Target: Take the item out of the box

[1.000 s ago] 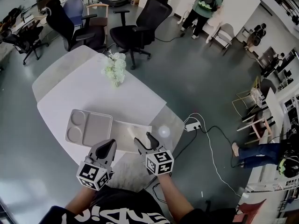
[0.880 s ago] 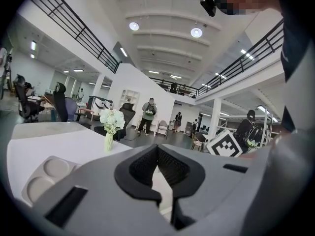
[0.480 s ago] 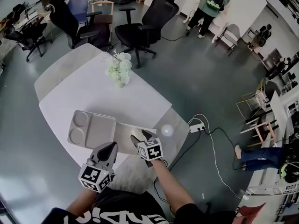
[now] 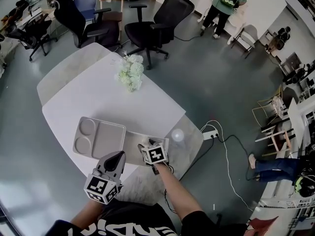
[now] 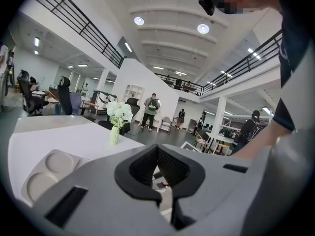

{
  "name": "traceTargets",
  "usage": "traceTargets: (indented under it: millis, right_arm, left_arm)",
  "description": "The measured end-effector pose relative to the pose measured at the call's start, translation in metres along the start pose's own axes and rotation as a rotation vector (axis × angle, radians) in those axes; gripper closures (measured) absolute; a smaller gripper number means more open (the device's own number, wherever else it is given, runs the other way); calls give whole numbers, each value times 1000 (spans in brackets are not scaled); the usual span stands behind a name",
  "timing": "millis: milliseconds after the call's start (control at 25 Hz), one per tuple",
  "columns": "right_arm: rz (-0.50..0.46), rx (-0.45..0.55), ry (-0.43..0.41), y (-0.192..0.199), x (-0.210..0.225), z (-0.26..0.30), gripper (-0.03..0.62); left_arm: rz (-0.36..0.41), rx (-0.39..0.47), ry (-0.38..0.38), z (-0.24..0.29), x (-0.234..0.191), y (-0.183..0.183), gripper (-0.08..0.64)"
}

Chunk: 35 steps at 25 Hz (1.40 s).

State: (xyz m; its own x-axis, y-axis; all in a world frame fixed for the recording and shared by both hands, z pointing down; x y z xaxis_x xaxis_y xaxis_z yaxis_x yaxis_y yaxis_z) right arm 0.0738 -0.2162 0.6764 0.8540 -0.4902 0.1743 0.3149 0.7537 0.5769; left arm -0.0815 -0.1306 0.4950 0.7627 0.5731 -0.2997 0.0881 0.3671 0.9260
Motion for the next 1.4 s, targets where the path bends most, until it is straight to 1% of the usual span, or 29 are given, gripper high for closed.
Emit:
traceTargets:
  millis: [320, 360, 400, 680, 880, 1040, 1400]
  right_arm:
    - [6, -97, 46, -1, 8, 15, 341]
    - [2, -105, 55, -1, 9, 16, 371]
    - [-1, -109, 59, -1, 10, 15, 428]
    - [-11, -91, 38, -4, 6, 5, 437]
    - [7, -19, 18, -11, 4, -15, 439]
    - [-3, 59, 4, -24, -3, -38, 439]
    - [-17, 344, -19, -64, -23, -129, 439]
  left_arm:
    - [-16, -8, -2, 3, -8, 1, 551]
    - [-18, -8, -2, 3, -9, 1, 551]
    - [-19, -9, -2, 3, -9, 2, 551]
    - [-24, -12, -2, 0, -9, 3, 551]
    - [-18, -9, 6, -1, -3, 3, 551]
    - [-15, -4, 10, -2, -1, 1, 551]
    - [12, 32, 16, -8, 8, -9, 551]
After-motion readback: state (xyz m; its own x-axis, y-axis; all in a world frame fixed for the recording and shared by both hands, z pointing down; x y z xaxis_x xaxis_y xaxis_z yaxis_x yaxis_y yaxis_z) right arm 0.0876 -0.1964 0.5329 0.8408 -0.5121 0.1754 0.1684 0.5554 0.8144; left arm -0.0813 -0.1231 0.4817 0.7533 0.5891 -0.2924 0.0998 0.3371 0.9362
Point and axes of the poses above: the fingertips, and each gripper's own axes: z forward along the fingers, x to its right, y out of its underside, the point moved 6 cm from there along -z, backward along the fingers, and after that the axes turned 2 degrees about -z, right-handed, at the moved point
